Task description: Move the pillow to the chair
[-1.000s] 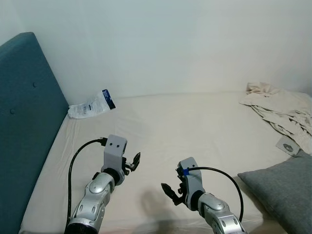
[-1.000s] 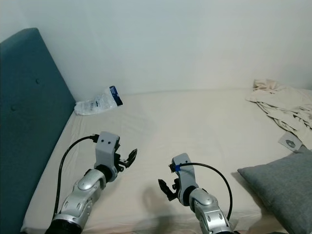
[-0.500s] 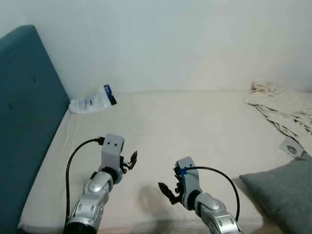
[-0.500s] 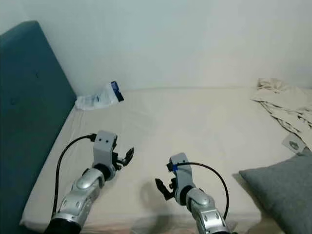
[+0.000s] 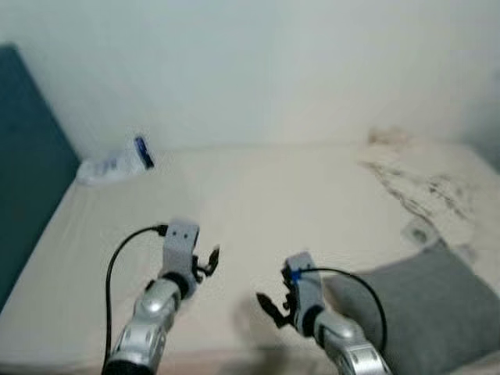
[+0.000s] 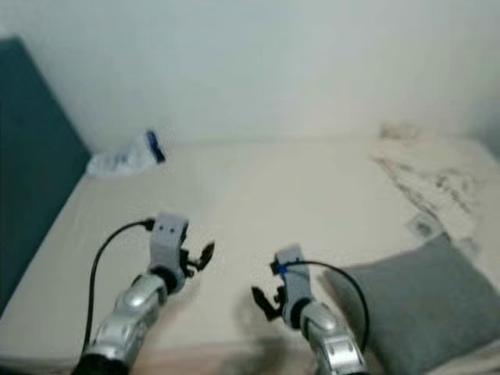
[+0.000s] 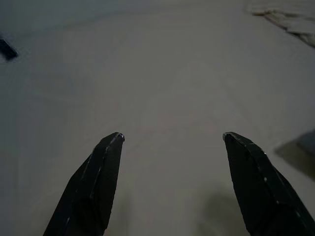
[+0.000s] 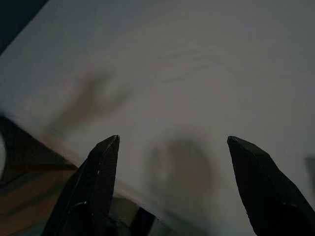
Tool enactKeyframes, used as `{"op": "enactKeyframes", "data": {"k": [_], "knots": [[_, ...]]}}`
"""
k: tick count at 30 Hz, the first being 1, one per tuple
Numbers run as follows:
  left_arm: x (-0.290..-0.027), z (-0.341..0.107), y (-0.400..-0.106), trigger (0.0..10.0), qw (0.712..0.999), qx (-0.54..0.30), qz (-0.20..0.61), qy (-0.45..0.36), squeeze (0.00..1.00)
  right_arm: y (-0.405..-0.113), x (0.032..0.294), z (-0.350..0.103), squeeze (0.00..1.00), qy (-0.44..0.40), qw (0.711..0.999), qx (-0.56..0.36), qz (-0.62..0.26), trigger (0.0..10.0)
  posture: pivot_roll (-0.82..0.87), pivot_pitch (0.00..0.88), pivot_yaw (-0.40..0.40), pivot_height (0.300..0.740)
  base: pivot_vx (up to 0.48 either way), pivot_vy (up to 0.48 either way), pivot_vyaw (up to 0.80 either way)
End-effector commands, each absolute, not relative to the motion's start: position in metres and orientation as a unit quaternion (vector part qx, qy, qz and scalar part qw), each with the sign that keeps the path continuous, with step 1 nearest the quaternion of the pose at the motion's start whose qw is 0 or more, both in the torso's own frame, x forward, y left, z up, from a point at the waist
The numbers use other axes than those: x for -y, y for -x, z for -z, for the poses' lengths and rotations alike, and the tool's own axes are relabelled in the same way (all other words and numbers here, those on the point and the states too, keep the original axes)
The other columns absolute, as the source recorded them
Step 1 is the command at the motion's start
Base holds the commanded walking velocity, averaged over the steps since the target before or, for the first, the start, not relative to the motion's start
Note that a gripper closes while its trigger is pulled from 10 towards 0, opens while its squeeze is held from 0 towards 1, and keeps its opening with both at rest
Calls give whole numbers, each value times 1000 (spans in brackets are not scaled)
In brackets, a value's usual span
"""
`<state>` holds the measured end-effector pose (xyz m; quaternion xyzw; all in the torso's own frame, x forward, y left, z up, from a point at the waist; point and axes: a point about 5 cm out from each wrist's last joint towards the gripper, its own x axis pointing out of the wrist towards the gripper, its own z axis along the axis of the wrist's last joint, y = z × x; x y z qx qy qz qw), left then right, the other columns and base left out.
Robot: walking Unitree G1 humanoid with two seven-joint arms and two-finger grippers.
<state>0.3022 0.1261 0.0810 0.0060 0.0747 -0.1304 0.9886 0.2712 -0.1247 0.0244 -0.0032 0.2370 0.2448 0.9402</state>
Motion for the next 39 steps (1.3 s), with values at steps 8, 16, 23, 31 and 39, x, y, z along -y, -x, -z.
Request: {"op": "enactKeyframes", "data": {"k": [8,16,23,31,39], "knots": [[-129,-73,-298,10000,987,-94,129,-21,0,-269,126,-21,0,4,939,-243,-243,10000,24,82,58,717,0,-420,0],[-127,-73,-298,10000,985,-95,141,-23,0,-269,126,-21,0,4,939,-243,-242,10000,23,80,59,717,0,295,0],[-126,-72,-299,10000,985,-102,136,-22,0,-269,127,-21,0,3,940,-242,-240,10000,22,83,61,717,0,0,0],[-123,-72,-299,10000,985,-102,138,-21,0,-270,129,-22,0,4,944,-234,-235,10000,20,89,59,717,0,0,0],[-122,-72,-300,10000,985,-104,136,1,0,-278,136,-30,0,7,960,-202,-193,10000,13,89,58,717,0,0,0]]}}
